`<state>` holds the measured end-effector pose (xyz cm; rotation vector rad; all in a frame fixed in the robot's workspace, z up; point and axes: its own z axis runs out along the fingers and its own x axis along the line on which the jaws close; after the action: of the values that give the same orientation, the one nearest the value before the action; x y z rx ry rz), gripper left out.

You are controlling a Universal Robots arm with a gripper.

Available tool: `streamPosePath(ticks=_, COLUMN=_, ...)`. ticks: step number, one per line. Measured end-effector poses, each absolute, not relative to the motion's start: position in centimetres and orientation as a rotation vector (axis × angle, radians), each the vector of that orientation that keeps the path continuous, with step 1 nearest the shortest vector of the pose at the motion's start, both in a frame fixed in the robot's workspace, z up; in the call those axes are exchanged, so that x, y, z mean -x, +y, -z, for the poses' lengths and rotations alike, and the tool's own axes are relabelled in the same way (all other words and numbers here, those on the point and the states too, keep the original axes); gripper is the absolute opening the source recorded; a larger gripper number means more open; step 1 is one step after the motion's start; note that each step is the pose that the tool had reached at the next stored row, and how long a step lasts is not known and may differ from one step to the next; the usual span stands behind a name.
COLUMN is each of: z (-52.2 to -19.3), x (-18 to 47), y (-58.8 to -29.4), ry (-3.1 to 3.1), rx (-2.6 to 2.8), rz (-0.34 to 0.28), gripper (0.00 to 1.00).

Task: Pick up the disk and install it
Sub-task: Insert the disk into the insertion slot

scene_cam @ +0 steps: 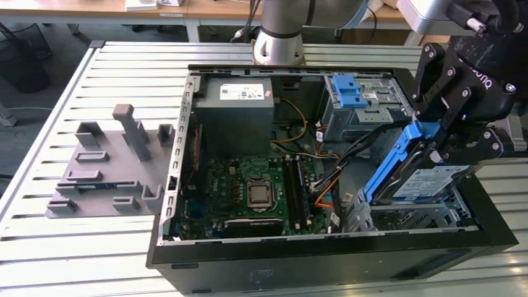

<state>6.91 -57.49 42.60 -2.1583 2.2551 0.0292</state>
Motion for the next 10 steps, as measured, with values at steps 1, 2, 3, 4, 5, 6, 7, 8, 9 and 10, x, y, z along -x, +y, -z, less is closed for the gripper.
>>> streamPosePath(ticks=1, z=-42.55, x=-6.91, y=-57.49, ry=2.255, rx=2.158, rz=-0.029, gripper=0.36)
streamPosePath(ticks=2, z=-42.5, x=-6.91, y=-57.48, ry=2.255, rx=2.158, rz=-0.029, gripper=0.36)
streamPosePath(ticks=3, z=-42.45, x=-6.91, y=-57.49, ry=2.255, rx=2.158, rz=-0.029, gripper=0.36)
streamPosePath(ticks=4, z=-42.4, x=-6.91, y=-57.49, ry=2.255, rx=2.158, rz=-0.029, gripper=0.36)
streamPosePath(ticks=5, z=-42.35, x=-6.91, y=-57.49, ry=2.255, rx=2.158, rz=-0.029, gripper=0.36)
streamPosePath(ticks=6, z=-42.3, x=-6.91, y=-57.49, ry=2.255, rx=2.158, rz=-0.029, gripper=0.36)
streamPosePath(ticks=7, z=-42.25, x=-6.91, y=-57.49, ry=2.255, rx=2.158, rz=-0.029, gripper=0.36)
streamPosePath(ticks=8, z=-42.19, x=-6.91, y=-57.49, ry=2.255, rx=2.158, rz=-0.029, gripper=0.36)
streamPosePath(ticks=9, z=-42.14, x=-6.91, y=-57.49, ry=2.255, rx=2.158, rz=-0.029, gripper=0.36)
streamPosePath(ticks=10, z=-42.1, x=-6.91, y=-57.49, ry=2.255, rx=2.158, rz=-0.029, gripper=0.36)
